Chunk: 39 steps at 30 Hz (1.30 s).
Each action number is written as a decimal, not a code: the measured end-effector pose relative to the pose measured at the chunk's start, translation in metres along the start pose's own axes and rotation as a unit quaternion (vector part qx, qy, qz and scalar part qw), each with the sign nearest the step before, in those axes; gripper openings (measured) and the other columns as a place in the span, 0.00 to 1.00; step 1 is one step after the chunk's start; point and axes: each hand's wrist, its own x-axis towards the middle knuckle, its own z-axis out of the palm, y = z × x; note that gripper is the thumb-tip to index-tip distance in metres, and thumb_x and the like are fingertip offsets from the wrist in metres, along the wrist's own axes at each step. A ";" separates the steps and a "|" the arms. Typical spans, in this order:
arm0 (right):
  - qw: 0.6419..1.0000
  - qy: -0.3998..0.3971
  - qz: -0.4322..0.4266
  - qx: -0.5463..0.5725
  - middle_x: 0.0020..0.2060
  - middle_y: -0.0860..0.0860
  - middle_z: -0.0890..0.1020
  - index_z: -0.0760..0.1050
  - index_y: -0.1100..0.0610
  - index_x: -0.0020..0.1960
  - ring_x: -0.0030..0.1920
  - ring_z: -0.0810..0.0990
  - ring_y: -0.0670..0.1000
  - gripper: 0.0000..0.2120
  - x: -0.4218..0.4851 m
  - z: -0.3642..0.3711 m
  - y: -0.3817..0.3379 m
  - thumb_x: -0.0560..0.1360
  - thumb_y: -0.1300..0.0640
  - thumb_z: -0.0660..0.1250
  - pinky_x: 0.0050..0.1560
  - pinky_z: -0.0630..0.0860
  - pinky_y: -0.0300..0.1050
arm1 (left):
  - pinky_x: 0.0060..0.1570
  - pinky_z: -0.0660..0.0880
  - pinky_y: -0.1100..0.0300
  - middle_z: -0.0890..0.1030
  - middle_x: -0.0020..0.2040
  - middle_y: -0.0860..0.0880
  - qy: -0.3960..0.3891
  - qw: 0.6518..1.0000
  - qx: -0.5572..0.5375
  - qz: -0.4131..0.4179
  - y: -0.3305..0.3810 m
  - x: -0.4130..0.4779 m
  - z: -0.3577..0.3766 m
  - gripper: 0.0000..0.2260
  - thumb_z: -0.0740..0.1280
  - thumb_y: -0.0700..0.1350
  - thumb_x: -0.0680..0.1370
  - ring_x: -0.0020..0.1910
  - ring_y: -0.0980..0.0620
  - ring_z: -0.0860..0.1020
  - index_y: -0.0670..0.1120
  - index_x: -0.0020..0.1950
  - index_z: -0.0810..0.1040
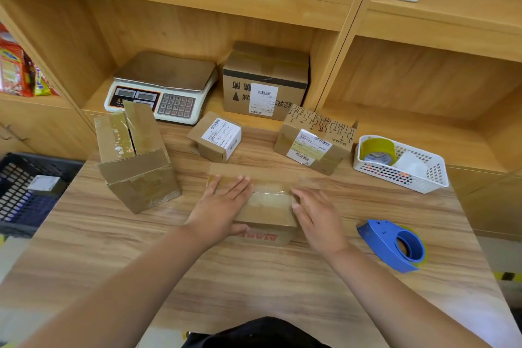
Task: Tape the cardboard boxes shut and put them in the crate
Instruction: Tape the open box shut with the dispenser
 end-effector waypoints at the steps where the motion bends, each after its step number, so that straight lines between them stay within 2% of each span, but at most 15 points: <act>1: 1.000 -0.001 0.002 -0.002 0.60 0.50 0.78 0.73 0.56 0.66 0.61 0.73 0.50 0.23 -0.001 0.000 0.001 0.78 0.45 0.55 0.61 0.71 0.46 | 0.73 0.35 0.47 0.39 0.78 0.50 -0.006 1.000 0.011 0.002 -0.001 0.001 0.001 0.38 0.56 0.62 0.78 0.76 0.54 0.39 0.47 0.78 0.39; 7: 1.000 0.004 0.024 0.012 0.68 0.50 0.71 0.65 0.55 0.73 0.69 0.68 0.49 0.22 -0.001 -0.001 0.005 0.80 0.55 0.61 0.68 0.63 0.42 | 0.75 0.42 0.47 0.42 0.78 0.50 -0.040 0.999 0.021 -0.002 -0.007 0.022 -0.016 0.33 0.50 0.62 0.79 0.77 0.52 0.43 0.48 0.78 0.42; 12: 0.999 -0.009 0.011 -0.042 0.74 0.47 0.62 0.61 0.52 0.75 0.74 0.57 0.46 0.24 0.005 -0.004 0.001 0.80 0.53 0.60 0.72 0.52 0.39 | 0.75 0.47 0.50 0.47 0.79 0.50 -0.049 0.999 0.000 -0.023 -0.009 0.041 -0.034 0.30 0.50 0.61 0.80 0.77 0.53 0.47 0.50 0.78 0.46; 15: 0.994 -0.009 -0.028 -0.108 0.76 0.46 0.58 0.59 0.53 0.76 0.76 0.53 0.46 0.26 0.018 -0.004 -0.001 0.80 0.53 0.61 0.72 0.45 0.39 | 0.74 0.48 0.50 0.49 0.79 0.51 -0.050 0.998 -0.015 -0.033 -0.011 0.048 -0.039 0.30 0.50 0.61 0.80 0.77 0.53 0.48 0.51 0.78 0.48; 18: 0.991 -0.044 -0.042 -0.123 0.75 0.47 0.60 0.59 0.53 0.76 0.76 0.52 0.45 0.25 0.034 -0.001 -0.007 0.80 0.53 0.60 0.71 0.41 0.36 | 0.74 0.49 0.50 0.51 0.78 0.51 -0.052 0.998 -0.019 -0.036 -0.013 0.052 -0.040 0.29 0.50 0.61 0.80 0.77 0.53 0.50 0.51 0.78 0.50; 21: 0.991 -0.070 -0.025 -0.108 0.75 0.47 0.60 0.58 0.53 0.76 0.76 0.50 0.46 0.27 0.049 0.000 -0.011 0.79 0.54 0.62 0.72 0.42 0.37 | 0.74 0.52 0.50 0.54 0.78 0.50 -0.042 0.998 -0.038 -0.038 -0.017 0.056 -0.042 0.28 0.51 0.61 0.80 0.77 0.52 0.53 0.51 0.78 0.53; 25: 0.994 -0.055 0.045 -0.081 0.78 0.47 0.47 0.46 0.51 0.78 0.77 0.42 0.47 0.36 0.051 -0.002 -0.010 0.78 0.55 0.64 0.74 0.41 0.44 | 0.67 0.66 0.51 0.62 0.76 0.48 -0.030 0.995 -0.081 -0.059 -0.024 0.063 -0.048 0.27 0.53 0.61 0.80 0.73 0.48 0.62 0.51 0.76 0.60; 27: 0.992 -0.044 0.104 -0.054 0.77 0.48 0.42 0.40 0.51 0.78 0.77 0.41 0.49 0.40 0.042 0.000 -0.010 0.78 0.55 0.64 0.73 0.40 0.44 | 0.58 0.72 0.52 0.73 0.68 0.46 -0.016 0.992 -0.091 -0.087 -0.029 0.064 -0.050 0.25 0.53 0.62 0.80 0.65 0.45 0.72 0.50 0.72 0.65; 29: 0.986 -0.067 0.145 -0.049 0.77 0.49 0.40 0.35 0.53 0.77 0.76 0.39 0.50 0.42 0.032 0.004 -0.007 0.78 0.54 0.63 0.71 0.38 0.42 | 0.51 0.74 0.53 0.79 0.59 0.45 -0.008 0.987 -0.107 -0.121 -0.034 0.064 -0.051 0.23 0.53 0.62 0.80 0.57 0.45 0.77 0.50 0.68 0.69; 31: 0.981 -0.101 0.152 -0.073 0.78 0.51 0.42 0.37 0.55 0.78 0.77 0.41 0.51 0.41 0.022 0.009 -0.002 0.79 0.52 0.63 0.72 0.39 0.43 | 0.49 0.74 0.53 0.79 0.56 0.45 -0.009 0.978 -0.143 -0.154 -0.041 0.063 -0.049 0.21 0.52 0.61 0.80 0.55 0.45 0.77 0.49 0.65 0.71; 34: 0.976 -0.139 0.144 -0.089 0.78 0.52 0.49 0.42 0.56 0.78 0.77 0.50 0.52 0.39 0.015 0.019 -0.002 0.78 0.50 0.63 0.75 0.48 0.47 | 0.48 0.72 0.53 0.79 0.54 0.44 -0.006 0.963 -0.184 -0.195 -0.049 0.057 -0.038 0.21 0.51 0.60 0.81 0.54 0.43 0.77 0.47 0.61 0.73; 36: 0.970 -0.166 0.151 -0.092 0.78 0.52 0.48 0.42 0.56 0.78 0.76 0.54 0.54 0.38 0.012 0.023 -0.006 0.79 0.49 0.61 0.75 0.51 0.48 | 0.45 0.70 0.54 0.79 0.53 0.43 -0.005 0.952 -0.214 -0.219 -0.047 0.050 -0.027 0.21 0.50 0.58 0.82 0.53 0.43 0.77 0.44 0.59 0.72; 39: 0.973 -0.168 0.153 -0.042 0.77 0.54 0.50 0.45 0.57 0.78 0.75 0.56 0.54 0.35 0.008 0.031 -0.012 0.80 0.52 0.60 0.75 0.54 0.47 | 0.48 0.69 0.54 0.79 0.55 0.41 0.003 0.929 -0.270 -0.255 -0.037 0.036 -0.008 0.21 0.49 0.56 0.83 0.54 0.41 0.76 0.42 0.60 0.73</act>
